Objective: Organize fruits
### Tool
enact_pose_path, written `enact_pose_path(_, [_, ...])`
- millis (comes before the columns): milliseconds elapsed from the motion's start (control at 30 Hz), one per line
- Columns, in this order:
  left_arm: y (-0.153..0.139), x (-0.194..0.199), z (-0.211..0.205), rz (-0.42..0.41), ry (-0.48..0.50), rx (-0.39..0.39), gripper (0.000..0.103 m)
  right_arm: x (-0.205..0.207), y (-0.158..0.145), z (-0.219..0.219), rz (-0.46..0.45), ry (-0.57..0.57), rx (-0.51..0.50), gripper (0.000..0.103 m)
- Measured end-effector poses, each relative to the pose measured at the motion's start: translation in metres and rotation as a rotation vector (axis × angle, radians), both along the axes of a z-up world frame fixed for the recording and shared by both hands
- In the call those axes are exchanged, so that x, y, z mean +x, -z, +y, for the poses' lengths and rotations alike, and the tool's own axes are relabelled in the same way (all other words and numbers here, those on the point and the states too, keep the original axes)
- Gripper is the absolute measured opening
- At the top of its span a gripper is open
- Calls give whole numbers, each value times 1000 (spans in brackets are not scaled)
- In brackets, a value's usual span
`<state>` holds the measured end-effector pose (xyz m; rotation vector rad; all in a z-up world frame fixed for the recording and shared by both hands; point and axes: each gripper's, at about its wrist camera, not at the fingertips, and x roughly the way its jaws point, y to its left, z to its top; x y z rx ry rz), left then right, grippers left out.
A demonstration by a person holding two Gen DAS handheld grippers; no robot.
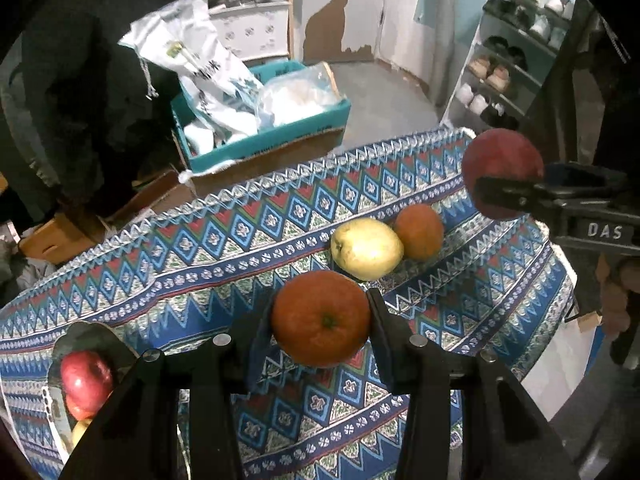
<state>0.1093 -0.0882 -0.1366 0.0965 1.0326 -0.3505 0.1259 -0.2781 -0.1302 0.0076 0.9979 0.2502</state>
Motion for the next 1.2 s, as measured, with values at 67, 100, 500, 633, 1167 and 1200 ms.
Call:
enact_pose_path(67, [-8,-5,5,-18,-7,-5,45,-2,-5,4,-10,-8,9,77])
enact_pose_path(100, [-12,-7,7,-27,-11,-10,45,-4,-9,7,-20,-16,12,77])
enact_pose_path(500, [-55,-31,33,-114,-48,-46,46,-22,-41,39,-102,-95,44,77])
enact_pose_path(633, [-65,-38,39,-146,-57,-37,45,-26,-50,48,-123,-117,57,77])
enact_pose_path(1167, [-87,-59,88,-202,-160,-60,46,-37,-80,93,-189,-231,113,77])
enact_pose_path(1200, [-88,-60,93,-205,-168,-57,45,-37,-81,97,-190,-240,116,77])
